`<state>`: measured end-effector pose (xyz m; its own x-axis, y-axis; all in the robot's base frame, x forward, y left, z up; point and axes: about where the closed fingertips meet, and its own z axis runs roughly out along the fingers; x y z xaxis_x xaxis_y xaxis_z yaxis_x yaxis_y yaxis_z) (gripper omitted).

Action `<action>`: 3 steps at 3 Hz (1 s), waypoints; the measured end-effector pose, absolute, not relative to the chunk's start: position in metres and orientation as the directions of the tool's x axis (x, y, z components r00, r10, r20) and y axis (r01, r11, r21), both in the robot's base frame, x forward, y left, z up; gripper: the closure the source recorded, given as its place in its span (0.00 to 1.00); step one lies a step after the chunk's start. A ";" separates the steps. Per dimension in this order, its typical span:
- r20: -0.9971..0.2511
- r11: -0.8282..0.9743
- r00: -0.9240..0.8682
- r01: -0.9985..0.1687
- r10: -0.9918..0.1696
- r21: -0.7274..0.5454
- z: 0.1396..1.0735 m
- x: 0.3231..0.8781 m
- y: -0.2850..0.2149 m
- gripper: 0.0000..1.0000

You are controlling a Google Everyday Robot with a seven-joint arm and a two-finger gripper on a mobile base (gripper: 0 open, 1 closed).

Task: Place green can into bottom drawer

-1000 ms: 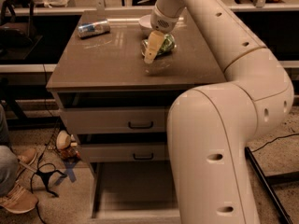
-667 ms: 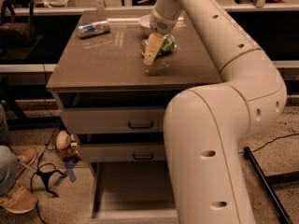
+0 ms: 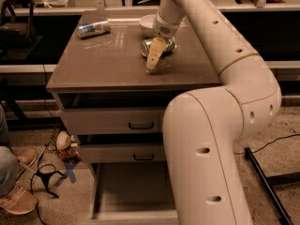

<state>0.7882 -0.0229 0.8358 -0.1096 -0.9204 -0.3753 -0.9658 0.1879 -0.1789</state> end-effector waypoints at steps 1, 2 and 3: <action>-0.372 0.195 -0.119 -0.965 -0.921 -0.174 0.833 0.790 -0.028 0.18; -0.369 0.201 -0.125 -0.964 -0.921 -0.176 0.833 0.791 -0.033 0.49; -0.367 0.204 -0.127 -0.962 -0.922 -0.180 0.836 0.790 -0.036 0.72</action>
Offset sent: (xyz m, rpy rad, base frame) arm 0.0027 -0.0201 0.0056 -0.0144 0.0126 -0.0197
